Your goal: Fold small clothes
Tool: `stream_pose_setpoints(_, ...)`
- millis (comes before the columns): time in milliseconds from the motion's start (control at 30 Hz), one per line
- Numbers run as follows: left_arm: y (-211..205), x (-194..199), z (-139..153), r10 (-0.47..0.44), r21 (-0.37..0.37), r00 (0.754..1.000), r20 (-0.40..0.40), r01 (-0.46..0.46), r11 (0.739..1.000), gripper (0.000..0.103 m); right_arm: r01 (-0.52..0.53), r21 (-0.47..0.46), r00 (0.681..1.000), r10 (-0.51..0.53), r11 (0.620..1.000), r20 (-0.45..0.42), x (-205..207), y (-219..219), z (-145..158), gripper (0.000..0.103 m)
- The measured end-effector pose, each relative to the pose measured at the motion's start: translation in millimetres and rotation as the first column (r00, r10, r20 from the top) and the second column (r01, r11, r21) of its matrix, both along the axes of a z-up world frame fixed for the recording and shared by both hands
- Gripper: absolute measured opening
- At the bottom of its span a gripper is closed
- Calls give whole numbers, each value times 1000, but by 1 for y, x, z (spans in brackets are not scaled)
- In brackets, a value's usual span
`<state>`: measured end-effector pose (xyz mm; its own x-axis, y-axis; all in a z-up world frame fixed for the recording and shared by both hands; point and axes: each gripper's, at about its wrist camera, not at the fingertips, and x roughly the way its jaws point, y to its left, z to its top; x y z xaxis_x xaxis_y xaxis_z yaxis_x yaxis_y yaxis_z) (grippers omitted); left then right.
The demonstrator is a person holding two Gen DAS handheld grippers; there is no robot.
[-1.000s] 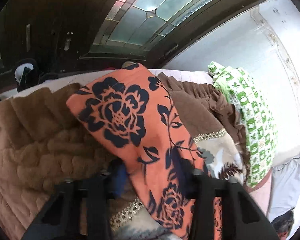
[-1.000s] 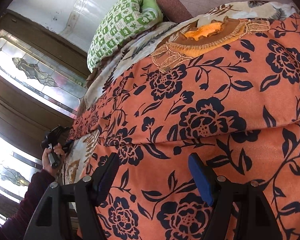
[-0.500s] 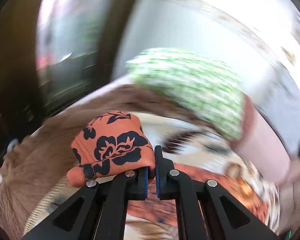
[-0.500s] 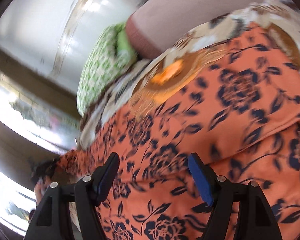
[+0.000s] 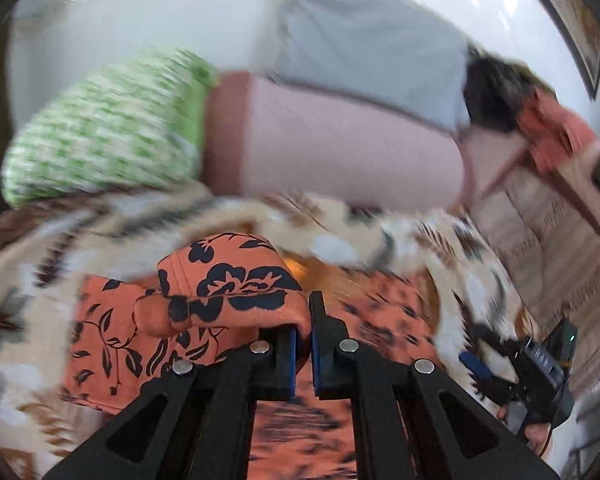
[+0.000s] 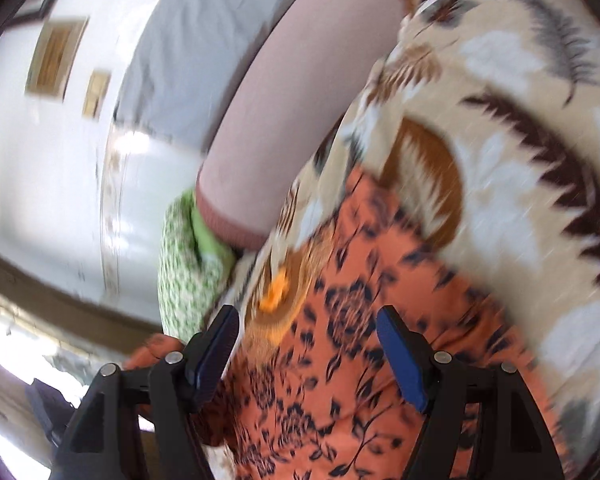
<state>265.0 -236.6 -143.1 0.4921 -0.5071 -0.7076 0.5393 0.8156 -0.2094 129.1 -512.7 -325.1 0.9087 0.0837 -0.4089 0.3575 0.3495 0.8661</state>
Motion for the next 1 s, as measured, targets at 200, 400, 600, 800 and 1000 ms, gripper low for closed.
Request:
stream_pose_setpoints(200, -97, -14, -68, -115, 146, 983, -140, 135, 980, 51, 94, 72, 996, -95, 993, 6, -21, -32, -9, 75)
stream_pose_setpoints(400, -70, -23, -52, -112, 145, 993, -47, 118, 982, 66, 61, 94, 998, -62, 994, 7, -18, -40, -11, 77)
stream_pose_setpoints(600, 40, -19, -24, 94, -146, 996, -4, -93, 985, 78, -67, 47, 998, 67, 997, 10, 4, -16, -7, 77)
stream_pose_setpoints(800, 100, -14, -87, 347, -43, 935, -73, -351, 936, 79, -185, -50, 981, 187, 982, 46, 28, 22, 10, 77)
stream_pose_setpoints(1000, 142, 2, -127, 526, 51, 847, -83, -523, 851, 79, -495, -258, 848, 527, 830, 67, 69, 115, 38, 77)
